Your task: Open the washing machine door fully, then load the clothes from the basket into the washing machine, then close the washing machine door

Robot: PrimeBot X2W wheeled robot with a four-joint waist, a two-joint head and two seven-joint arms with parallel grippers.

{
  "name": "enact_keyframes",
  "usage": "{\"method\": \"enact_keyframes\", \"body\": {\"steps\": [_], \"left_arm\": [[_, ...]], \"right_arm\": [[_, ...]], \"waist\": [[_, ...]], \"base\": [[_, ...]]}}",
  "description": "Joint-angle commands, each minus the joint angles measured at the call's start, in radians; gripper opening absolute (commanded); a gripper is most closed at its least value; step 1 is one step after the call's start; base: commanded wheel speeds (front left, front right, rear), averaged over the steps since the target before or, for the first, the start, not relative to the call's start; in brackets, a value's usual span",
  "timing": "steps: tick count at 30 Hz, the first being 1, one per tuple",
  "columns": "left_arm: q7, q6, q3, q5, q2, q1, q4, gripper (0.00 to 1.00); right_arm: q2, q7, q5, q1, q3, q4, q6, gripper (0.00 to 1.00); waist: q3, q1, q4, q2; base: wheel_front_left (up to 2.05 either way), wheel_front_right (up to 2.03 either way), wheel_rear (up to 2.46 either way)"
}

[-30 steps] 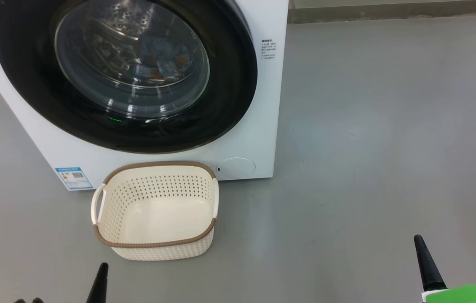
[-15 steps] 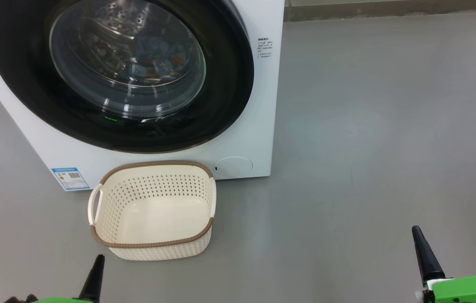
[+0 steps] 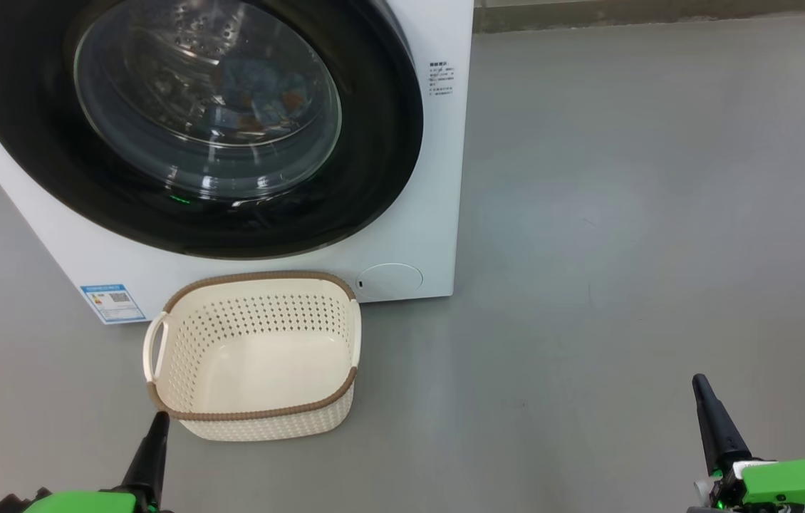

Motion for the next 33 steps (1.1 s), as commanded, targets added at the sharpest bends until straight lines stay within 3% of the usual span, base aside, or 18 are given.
{"method": "enact_keyframes", "body": {"steps": [1,9,33], "left_arm": [[0.011,-0.008,0.039,-0.027,0.02,-0.048,-0.029,0.0],[0.034,-0.011,0.057,-0.102,0.02,-0.062,-0.03,0.0],[0.036,-0.011,0.06,-0.1,0.018,-0.063,-0.03,0.0]], "right_arm": [[-0.014,0.012,0.035,-0.057,0.026,-0.021,0.002,0.0],[-0.015,0.034,0.127,-0.075,0.028,-0.009,0.002,0.0],[-0.015,0.034,0.127,-0.075,0.029,-0.009,0.002,0.0]], "waist": [[0.001,-0.0001,-0.001,-0.0001],[0.003,-0.0001,-0.006,-0.0001],[0.003,-0.0001,-0.006,-0.0001]], "base": [[0.0,0.0,0.0],[0.0,0.0,0.0],[0.0,0.0,0.0]]}}
